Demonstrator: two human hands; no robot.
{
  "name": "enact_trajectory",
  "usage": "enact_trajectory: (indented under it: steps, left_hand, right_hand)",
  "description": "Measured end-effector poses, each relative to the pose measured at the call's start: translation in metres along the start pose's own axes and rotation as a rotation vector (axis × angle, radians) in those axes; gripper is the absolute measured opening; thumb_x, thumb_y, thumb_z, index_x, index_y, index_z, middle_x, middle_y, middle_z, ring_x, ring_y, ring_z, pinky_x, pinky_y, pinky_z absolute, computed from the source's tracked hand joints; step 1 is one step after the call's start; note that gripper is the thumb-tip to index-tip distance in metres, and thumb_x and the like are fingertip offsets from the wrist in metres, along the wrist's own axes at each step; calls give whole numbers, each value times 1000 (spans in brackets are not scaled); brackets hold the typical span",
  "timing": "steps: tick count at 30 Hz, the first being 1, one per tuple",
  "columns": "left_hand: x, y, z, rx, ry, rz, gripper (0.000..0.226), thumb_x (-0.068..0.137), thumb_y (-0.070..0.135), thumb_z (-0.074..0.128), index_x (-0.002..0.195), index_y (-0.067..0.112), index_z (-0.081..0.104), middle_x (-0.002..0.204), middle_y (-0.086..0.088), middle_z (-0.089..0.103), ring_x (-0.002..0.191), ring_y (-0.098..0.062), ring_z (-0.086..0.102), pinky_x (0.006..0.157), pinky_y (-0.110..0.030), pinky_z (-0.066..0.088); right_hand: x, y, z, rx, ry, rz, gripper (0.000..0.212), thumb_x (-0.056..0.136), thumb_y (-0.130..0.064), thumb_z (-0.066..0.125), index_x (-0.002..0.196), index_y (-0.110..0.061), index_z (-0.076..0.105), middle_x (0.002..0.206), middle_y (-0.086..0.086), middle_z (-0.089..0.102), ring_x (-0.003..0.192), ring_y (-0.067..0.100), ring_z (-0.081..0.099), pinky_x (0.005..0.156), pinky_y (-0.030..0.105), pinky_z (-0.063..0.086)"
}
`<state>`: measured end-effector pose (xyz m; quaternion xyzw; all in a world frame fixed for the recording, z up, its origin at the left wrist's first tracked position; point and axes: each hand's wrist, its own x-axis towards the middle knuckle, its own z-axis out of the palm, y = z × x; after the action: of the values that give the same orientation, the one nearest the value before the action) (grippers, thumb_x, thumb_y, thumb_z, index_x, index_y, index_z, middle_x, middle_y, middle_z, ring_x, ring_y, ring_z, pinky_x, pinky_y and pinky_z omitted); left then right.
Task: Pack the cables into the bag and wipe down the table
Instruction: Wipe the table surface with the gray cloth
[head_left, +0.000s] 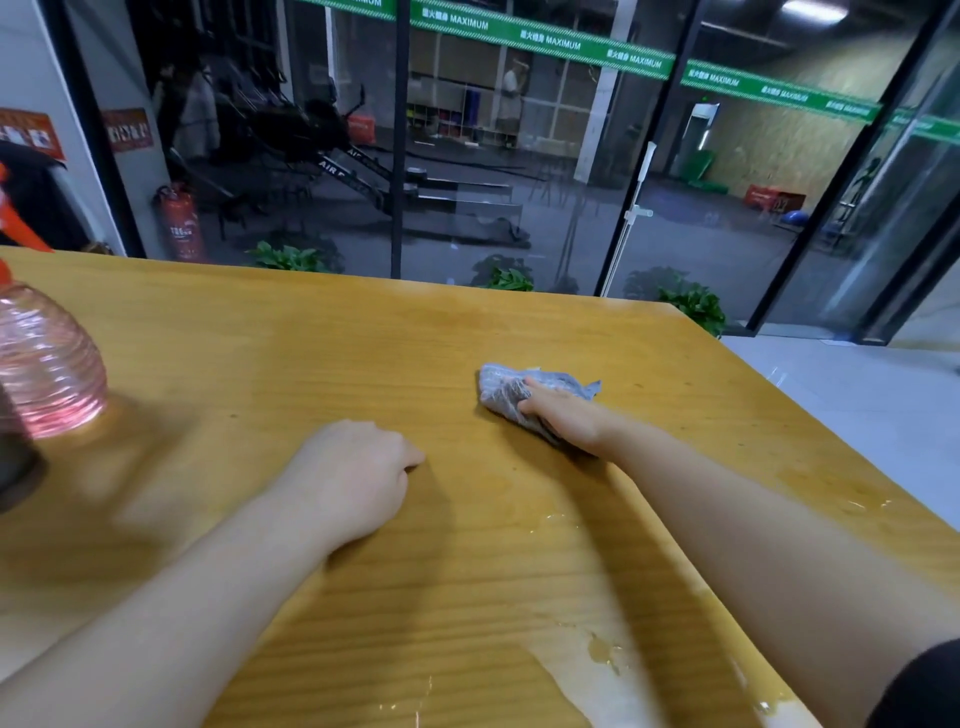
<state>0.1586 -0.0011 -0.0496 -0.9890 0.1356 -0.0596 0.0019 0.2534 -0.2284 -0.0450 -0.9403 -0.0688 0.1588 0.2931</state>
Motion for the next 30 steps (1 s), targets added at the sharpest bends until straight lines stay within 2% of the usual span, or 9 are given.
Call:
enact_trajectory:
  steps: [3, 5, 13, 15, 18, 21, 23, 25, 30]
  left_hand:
    - [-4, -3, -2, -79, -56, -7, 41, 89, 13, 32, 117, 26, 59, 125, 1, 61, 119, -24, 50, 111, -30, 23]
    - [-12, -6, -5, -142, -34, 1, 43, 90, 12, 31, 120, 28, 58, 124, 5, 61, 121, -20, 49, 113, -29, 14]
    - [-60, -21, 3, -211, 80, -2, 49, 96, 17, 28, 137, 42, 37, 144, 12, 41, 135, -3, 28, 106, -13, -3]
    - [-70, -25, 4, -237, 96, 1, 48, 97, 18, 29, 137, 44, 36, 144, 16, 39, 136, 2, 22, 101, -8, -4]
    - [-79, -33, 4, -287, 106, 3, 47, 97, 18, 29, 135, 45, 37, 142, 23, 38, 134, 9, 19, 96, -3, -6]
    - [-85, -43, 4, -293, 90, 44, 46, 97, 18, 29, 135, 43, 37, 143, 26, 33, 133, 13, 18, 102, -6, -6]
    - [-92, -48, 3, -283, 102, 54, 44, 98, 22, 29, 135, 45, 36, 144, 27, 29, 133, 13, 17, 102, -6, -6]
    - [-100, -53, 2, -264, 113, 52, 42, 99, 26, 28, 135, 47, 36, 144, 29, 26, 134, 12, 15, 100, -6, -8]
    - [-117, -70, 1, -325, 149, 1, 39, 97, 28, 33, 129, 49, 40, 139, 33, 28, 125, 21, 15, 96, 1, -9]
  right_hand:
    - [-23, 2, 7, 219, 37, 59, 29, 90, -43, 46, 103, -26, 64, 112, -1, 60, 99, 13, 55, 86, 27, 37]
    - [-33, 6, 6, 445, 170, 110, 25, 89, -38, 51, 75, -20, 62, 83, 5, 61, 70, 15, 54, 66, 30, 39]
    - [-45, 24, -20, 1358, 647, 214, 23, 83, -38, 50, 82, -16, 57, 73, 9, 66, 63, 27, 64, 56, 31, 51]
    - [-44, 27, -30, 1256, 736, 169, 20, 82, -38, 47, 90, -21, 53, 72, 6, 64, 59, 23, 63, 50, 26, 46]
    - [-32, 31, -29, 716, 721, 209, 24, 81, -26, 39, 96, -12, 53, 63, 11, 50, 50, 25, 50, 49, 28, 38]
    - [-15, 35, -9, 51, 509, 257, 29, 88, -37, 36, 103, -25, 58, 108, 10, 60, 103, 31, 50, 86, 43, 38]
    - [-3, 38, 3, -262, 350, 291, 48, 91, -49, 28, 133, -36, 44, 151, 1, 31, 137, 28, 24, 109, 48, 19]
    - [10, 35, 9, -363, 280, 284, 57, 92, -48, 20, 145, -29, 31, 159, 0, 7, 145, 23, 2, 116, 45, 5]
    - [30, 6, 22, -381, 245, 210, 58, 98, -38, 16, 149, -13, 19, 159, -1, -6, 145, 22, -10, 116, 42, 0]
